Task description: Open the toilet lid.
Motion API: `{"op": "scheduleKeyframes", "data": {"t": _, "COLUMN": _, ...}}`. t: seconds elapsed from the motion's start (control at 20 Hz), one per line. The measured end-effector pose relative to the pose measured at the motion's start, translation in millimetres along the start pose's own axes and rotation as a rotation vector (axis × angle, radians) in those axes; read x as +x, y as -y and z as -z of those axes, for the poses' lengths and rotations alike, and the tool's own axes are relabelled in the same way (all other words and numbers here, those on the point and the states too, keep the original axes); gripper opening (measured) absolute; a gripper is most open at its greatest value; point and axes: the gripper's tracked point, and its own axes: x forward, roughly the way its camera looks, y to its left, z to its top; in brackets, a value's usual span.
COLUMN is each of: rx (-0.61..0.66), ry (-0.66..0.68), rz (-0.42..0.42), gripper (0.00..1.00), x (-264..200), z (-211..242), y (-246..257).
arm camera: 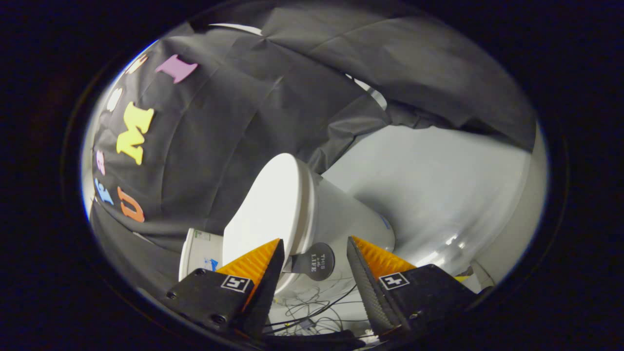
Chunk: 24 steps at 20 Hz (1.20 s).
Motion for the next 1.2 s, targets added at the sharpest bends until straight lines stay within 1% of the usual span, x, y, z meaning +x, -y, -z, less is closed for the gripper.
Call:
{"op": "scheduleKeyframes", "data": {"t": 0.15, "rx": 0.020, "ry": -0.016, "rz": -0.014, "gripper": 0.70, "x": 4.4, "z": 6.7, "y": -1.2}}
{"op": "scheduleKeyframes", "data": {"t": 0.2, "rx": 0.018, "ry": -0.026, "rz": -0.018, "gripper": 0.63, "x": 4.5, "z": 9.8, "y": -1.3}}
{"op": "scheduleKeyframes", "data": {"t": 0.25, "rx": 0.018, "ry": -0.036, "rz": -0.021, "gripper": 0.60, "x": 5.3, "z": 11.4, "y": -2.1}}
{"op": "scheduleKeyframes", "data": {"t": 0.4, "rx": 0.008, "ry": -0.053, "rz": -0.012, "gripper": 0.43, "x": 8.4, "z": 14.6, "y": 0.2}}
{"op": "scheduleKeyframes", "data": {"t": 0.5, "rx": 0.038, "ry": -0.054, "rz": -0.025, "gripper": 0.32, "x": 5.8, "z": 11.4, "y": 0.5}}
{"op": "scheduleKeyframes", "data": {"t": 0.55, "rx": 0.065, "ry": -0.045, "rz": -0.046, "gripper": 0.30, "x": 4.6, "z": 7.8, "y": -0.8}}
{"op": "scheduleKeyframes", "data": {"t": 0.6, "rx": 0.088, "ry": -0.048, "rz": -0.065, "gripper": 0.21, "x": 2.8, "z": 7.9, "y": -1.6}}
{"op": "scheduleKeyframes", "data": {"t": 0.65, "rx": 0.104, "ry": -0.049, "rz": -0.081, "gripper": 0.17, "x": 1.6, "z": 6.7, "y": -1.3}}
{"op": "scheduleKeyframes", "data": {"t": 0.75, "rx": 0.163, "ry": -0.051, "rz": -0.123, "gripper": 0.12, "x": 1.9, "z": 6.9, "y": -3.6}}
{"op": "scheduleKeyframes", "data": {"t": 0.8, "rx": 0.192, "ry": -0.050, "rz": -0.129, "gripper": 0.08, "x": 1.4, "z": 8.2, "y": -3.9}}
{"op": "scheduleKeyframes", "data": {"t": 0.85, "rx": 0.187, "ry": -0.057, "rz": -0.134, "gripper": 0.07, "x": 3.6, "z": 10.3, "y": -4.2}}
{"op": "scheduleKeyframes", "data": {"t": 1.05, "rx": 0.188, "ry": -0.055, "rz": -0.105, "gripper": 0.06, "x": 3.7, "z": 10.5, "y": -7.7}}
{"op": "scheduleKeyframes", "data": {"t": 1.2, "rx": 0.185, "ry": -0.058, "rz": -0.101, "gripper": 0.06, "x": 0.2, "z": 12.8, "y": -13.0}}
